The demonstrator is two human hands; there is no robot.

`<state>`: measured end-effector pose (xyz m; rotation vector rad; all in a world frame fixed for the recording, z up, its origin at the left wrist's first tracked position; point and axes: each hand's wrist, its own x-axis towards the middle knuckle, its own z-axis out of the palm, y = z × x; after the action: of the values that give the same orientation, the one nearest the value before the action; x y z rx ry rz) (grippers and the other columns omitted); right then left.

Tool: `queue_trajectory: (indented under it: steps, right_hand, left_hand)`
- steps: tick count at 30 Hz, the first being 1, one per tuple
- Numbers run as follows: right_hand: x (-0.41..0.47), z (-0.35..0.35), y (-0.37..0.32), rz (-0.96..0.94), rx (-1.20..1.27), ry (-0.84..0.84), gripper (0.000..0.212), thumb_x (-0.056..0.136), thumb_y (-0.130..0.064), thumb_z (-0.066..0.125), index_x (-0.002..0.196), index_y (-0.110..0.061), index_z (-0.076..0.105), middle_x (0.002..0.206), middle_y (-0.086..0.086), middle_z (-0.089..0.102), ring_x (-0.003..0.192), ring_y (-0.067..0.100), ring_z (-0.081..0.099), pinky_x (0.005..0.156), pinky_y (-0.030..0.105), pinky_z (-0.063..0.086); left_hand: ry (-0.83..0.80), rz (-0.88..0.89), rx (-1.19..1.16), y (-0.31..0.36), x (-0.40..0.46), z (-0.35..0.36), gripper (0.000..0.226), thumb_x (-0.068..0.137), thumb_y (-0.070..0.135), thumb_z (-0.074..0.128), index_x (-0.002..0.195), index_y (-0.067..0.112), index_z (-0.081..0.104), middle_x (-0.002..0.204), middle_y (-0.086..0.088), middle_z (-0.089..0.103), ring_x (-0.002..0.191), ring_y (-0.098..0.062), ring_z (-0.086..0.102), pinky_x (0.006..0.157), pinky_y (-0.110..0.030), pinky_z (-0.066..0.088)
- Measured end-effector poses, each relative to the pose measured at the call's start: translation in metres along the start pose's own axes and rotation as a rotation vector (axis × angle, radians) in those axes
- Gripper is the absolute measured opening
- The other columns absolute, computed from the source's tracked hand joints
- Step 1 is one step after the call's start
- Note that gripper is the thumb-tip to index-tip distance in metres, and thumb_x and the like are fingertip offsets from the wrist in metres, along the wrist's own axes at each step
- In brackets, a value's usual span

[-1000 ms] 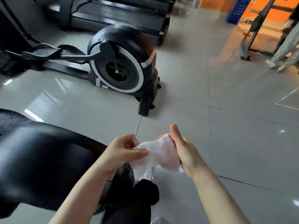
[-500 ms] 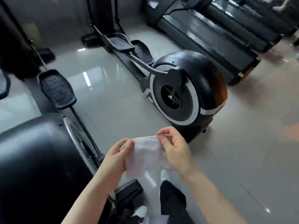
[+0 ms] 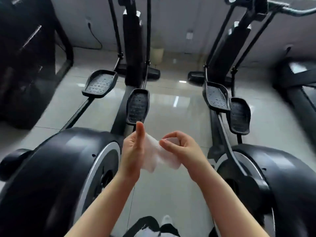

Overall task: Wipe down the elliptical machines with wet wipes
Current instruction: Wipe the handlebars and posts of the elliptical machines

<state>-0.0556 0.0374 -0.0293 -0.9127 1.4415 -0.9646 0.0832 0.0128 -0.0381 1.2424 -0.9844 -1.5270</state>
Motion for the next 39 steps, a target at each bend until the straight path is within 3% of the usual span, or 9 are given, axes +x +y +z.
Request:
queue_trajectory:
  steps: [2, 6, 11, 18, 22, 25, 28, 34, 39]
  right_hand:
    - [0.033, -0.011, -0.015, 0.016, 0.103, -0.137, 0.026, 0.064, -0.035, 0.077, 0.081, -0.018, 0.067, 0.069, -0.003, 0.064, 0.059, 0.011, 0.059, 0.049, 0.021, 0.044]
    - [0.099, -0.030, -0.045, 0.026, 0.177, -0.371, 0.023, 0.065, -0.024, 0.080, 0.081, -0.019, 0.064, 0.071, -0.002, 0.062, 0.060, 0.011, 0.058, 0.052, 0.021, 0.044]
    - [0.205, -0.072, -0.093, -0.003, 0.090, -0.444, 0.040, 0.067, -0.022, 0.079, 0.104, -0.015, 0.067, 0.084, 0.001, 0.067, 0.073, 0.014, 0.063, 0.063, 0.023, 0.049]
    - [0.381, -0.132, -0.187, -0.036, 0.125, -0.327, 0.007, 0.067, -0.020, 0.077, 0.068, -0.020, 0.070, 0.066, 0.002, 0.061, 0.055, 0.014, 0.057, 0.050, 0.025, 0.045]
    - [0.466, -0.163, -0.235, -0.053, 0.224, -0.221, 0.018, 0.076, -0.017, 0.079, 0.077, -0.014, 0.061, 0.068, 0.003, 0.057, 0.056, 0.015, 0.058, 0.046, 0.023, 0.045]
    - [0.533, -0.176, -0.260, -0.087, 0.281, -0.128, 0.016, 0.076, -0.022, 0.068, 0.082, -0.013, 0.056, 0.069, 0.002, 0.054, 0.058, 0.014, 0.054, 0.047, 0.025, 0.042]
    - [0.609, -0.188, -0.280, -0.119, 0.324, -0.029, 0.013, 0.084, -0.022, 0.063, 0.083, -0.013, 0.054, 0.073, 0.002, 0.057, 0.061, 0.016, 0.054, 0.052, 0.032, 0.040]
    - [0.754, -0.219, -0.318, -0.300, 0.373, 0.175, 0.011, 0.101, -0.016, 0.051, 0.090, -0.020, 0.051, 0.087, 0.001, 0.052, 0.076, 0.016, 0.051, 0.064, 0.034, 0.041]
    - [0.859, -0.249, -0.365, -0.482, 0.280, 0.206, 0.012, 0.096, -0.019, 0.060, 0.088, -0.024, 0.052, 0.088, -0.009, 0.054, 0.089, 0.017, 0.051, 0.083, 0.030, 0.041]
  left_hand:
    - [0.089, 0.112, 0.020, 0.013, 0.025, 0.013, 0.069, 0.050, 0.095, 0.056, 0.047, 0.028, 0.040, 0.048, 0.009, 0.036, 0.042, -0.005, 0.037, 0.040, -0.019, 0.033]
    - [0.220, 0.183, 0.046, 0.036, 0.088, 0.034, 0.073, 0.045, 0.097, 0.057, 0.050, 0.028, 0.034, 0.048, 0.007, 0.029, 0.041, -0.006, 0.029, 0.039, -0.020, 0.027]
    - [0.156, 0.364, 0.068, 0.067, 0.198, 0.082, 0.107, 0.048, 0.099, 0.051, 0.060, -0.007, 0.036, 0.048, 0.006, 0.028, 0.042, -0.005, 0.028, 0.040, -0.018, 0.024]
    - [0.127, 0.432, 0.105, 0.113, 0.420, 0.133, 0.076, 0.072, 0.073, 0.049, 0.060, 0.000, 0.030, 0.054, -0.001, 0.029, 0.051, -0.016, 0.028, 0.047, -0.029, 0.024]
    - [0.070, 0.467, 0.221, 0.148, 0.513, 0.157, 0.049, 0.075, 0.071, 0.049, 0.062, 0.023, 0.046, 0.053, 0.014, 0.043, 0.052, -0.003, 0.038, 0.050, -0.017, 0.032]
    - [0.063, 0.439, 0.273, 0.160, 0.570, 0.160, 0.044, 0.071, 0.073, 0.051, 0.090, 0.036, 0.066, 0.087, 0.019, 0.068, 0.083, 0.003, 0.062, 0.067, -0.010, 0.045]
    - [0.112, 0.445, 0.302, 0.164, 0.624, 0.158, 0.047, 0.073, 0.071, 0.053, 0.108, 0.042, 0.064, 0.116, 0.014, 0.064, 0.113, 0.000, 0.058, 0.089, -0.018, 0.046]
    - [0.260, 0.492, 0.349, 0.178, 0.729, 0.187, 0.047, 0.073, 0.070, 0.050, 0.110, 0.042, 0.061, 0.118, 0.020, 0.062, 0.114, 0.009, 0.054, 0.097, -0.019, 0.043]
    - [0.317, 0.536, 0.360, 0.209, 0.836, 0.241, 0.043, 0.075, 0.065, 0.051, 0.110, 0.042, 0.060, 0.117, 0.021, 0.061, 0.116, 0.007, 0.053, 0.099, -0.027, 0.046]
